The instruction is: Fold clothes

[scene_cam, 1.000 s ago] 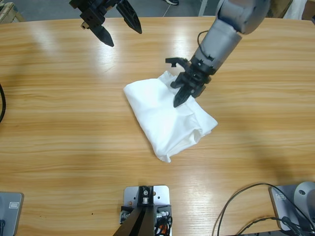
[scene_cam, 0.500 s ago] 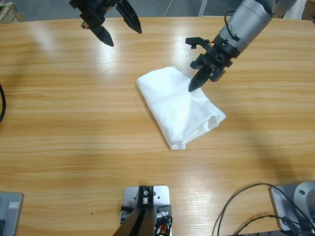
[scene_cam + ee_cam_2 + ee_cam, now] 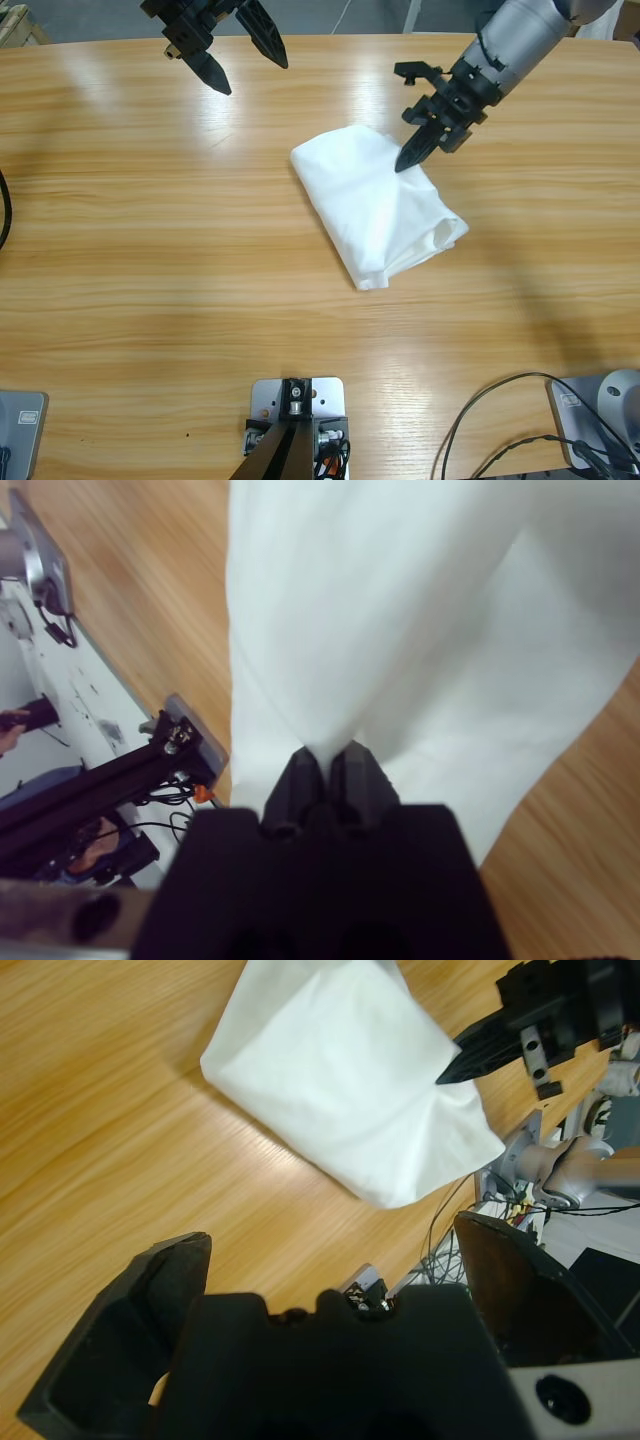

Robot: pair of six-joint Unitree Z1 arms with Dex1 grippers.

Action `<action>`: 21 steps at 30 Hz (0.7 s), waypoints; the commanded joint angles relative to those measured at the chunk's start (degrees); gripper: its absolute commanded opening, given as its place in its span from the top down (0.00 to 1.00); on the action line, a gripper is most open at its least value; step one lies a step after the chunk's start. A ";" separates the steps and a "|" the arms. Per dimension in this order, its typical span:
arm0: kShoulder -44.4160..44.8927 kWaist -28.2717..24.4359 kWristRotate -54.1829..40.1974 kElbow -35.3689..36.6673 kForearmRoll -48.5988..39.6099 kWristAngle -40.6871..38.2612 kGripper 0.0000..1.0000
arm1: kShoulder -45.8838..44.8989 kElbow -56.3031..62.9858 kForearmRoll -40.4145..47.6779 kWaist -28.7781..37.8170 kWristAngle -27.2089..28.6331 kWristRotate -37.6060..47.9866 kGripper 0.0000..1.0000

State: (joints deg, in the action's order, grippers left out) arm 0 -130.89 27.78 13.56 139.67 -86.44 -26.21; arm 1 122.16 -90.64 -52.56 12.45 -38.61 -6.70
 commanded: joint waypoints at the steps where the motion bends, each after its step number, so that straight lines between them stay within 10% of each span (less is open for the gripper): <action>1: -2.30 -0.36 -0.31 -1.65 -8.66 0.02 0.05 | -6.11 1.23 1.04 -2.97 -6.97 -0.42 1.00; 11: -2.09 0.10 -0.02 -1.68 -8.66 0.02 0.05 | -6.61 1.87 1.41 -4.82 -10.85 0.02 1.00; 21: -1.64 0.43 0.06 -1.77 -8.66 -0.12 0.05 | -3.42 5.12 -0.90 -7.33 -1.67 3.15 1.00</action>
State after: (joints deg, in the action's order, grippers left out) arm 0 -130.89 27.80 13.56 139.67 -86.44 -26.21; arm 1 116.02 -88.68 -51.91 6.80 -43.35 -4.90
